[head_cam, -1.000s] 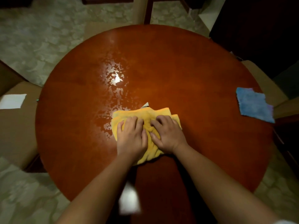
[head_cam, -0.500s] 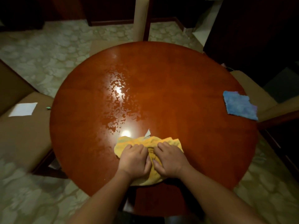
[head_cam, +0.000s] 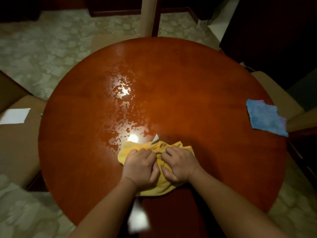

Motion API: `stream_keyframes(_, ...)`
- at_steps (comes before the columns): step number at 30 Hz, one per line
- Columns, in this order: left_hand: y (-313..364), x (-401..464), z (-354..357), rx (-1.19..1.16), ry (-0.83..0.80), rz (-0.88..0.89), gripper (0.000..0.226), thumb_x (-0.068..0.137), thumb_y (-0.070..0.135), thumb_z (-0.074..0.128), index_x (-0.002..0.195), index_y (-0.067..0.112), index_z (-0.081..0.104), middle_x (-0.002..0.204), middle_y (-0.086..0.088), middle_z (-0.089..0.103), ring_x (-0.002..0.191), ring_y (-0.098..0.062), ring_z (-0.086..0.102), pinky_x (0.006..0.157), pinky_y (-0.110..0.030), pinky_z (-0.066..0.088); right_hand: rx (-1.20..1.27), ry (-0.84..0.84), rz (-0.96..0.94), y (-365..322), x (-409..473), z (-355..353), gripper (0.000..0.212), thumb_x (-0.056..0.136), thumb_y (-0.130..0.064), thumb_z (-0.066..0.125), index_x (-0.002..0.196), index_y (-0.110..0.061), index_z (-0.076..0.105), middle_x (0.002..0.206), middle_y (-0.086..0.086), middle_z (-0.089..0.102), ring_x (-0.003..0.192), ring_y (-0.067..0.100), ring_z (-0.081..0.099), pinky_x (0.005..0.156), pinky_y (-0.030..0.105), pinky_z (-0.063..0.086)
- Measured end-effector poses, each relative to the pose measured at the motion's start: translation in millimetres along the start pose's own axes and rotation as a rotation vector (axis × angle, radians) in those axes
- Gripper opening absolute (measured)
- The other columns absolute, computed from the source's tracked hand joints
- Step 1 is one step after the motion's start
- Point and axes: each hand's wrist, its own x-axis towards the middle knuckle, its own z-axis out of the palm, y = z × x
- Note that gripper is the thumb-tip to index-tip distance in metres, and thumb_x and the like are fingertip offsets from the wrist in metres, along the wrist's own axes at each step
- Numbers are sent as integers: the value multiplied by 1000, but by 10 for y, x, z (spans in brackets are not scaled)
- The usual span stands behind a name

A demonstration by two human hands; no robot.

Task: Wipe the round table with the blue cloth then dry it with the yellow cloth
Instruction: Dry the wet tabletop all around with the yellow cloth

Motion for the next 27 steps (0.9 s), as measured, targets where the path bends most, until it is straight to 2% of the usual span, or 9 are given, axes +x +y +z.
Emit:
stream_keyframes(4,-135,390,-17,27,26,-52,23,76,30,41,60,15,45,56,-2,45,49,-24,41,51,-30,26,-14,29,24,297,331,29,38,77,-43,42,79,-9,60,75,9,56,64,28,57,45,29,43)
stream_keyframes(9,-205,563,19,126,25,-59,24,77,28,39,59,13,46,55,-5,48,50,-27,46,50,-31,29,-88,94,83,385,446,69,42,79,-44,38,75,-9,61,72,8,57,62,28,57,44,26,39)
stream_keyframes(14,-20,307,-3,144,-3,-76,29,76,29,38,57,11,51,53,-7,51,47,-27,47,48,-32,32,-129,107,208,73,139,39,41,78,-43,38,78,-9,61,72,8,56,61,28,55,44,26,37)
stream_keyframes(23,598,-549,-104,129,-76,55,22,71,31,43,57,16,52,53,-2,50,46,-24,48,46,-30,36,-165,29,260,-671,-806,-174,36,76,-47,40,76,-17,59,71,1,56,61,20,55,45,23,38)
stream_keyframes(27,680,-637,-128,142,-89,31,22,70,31,43,57,16,52,52,-2,50,46,-23,48,46,-30,37,-190,-3,237,-709,-884,-185,38,77,-47,39,76,-16,60,71,2,56,61,21,55,43,26,40)
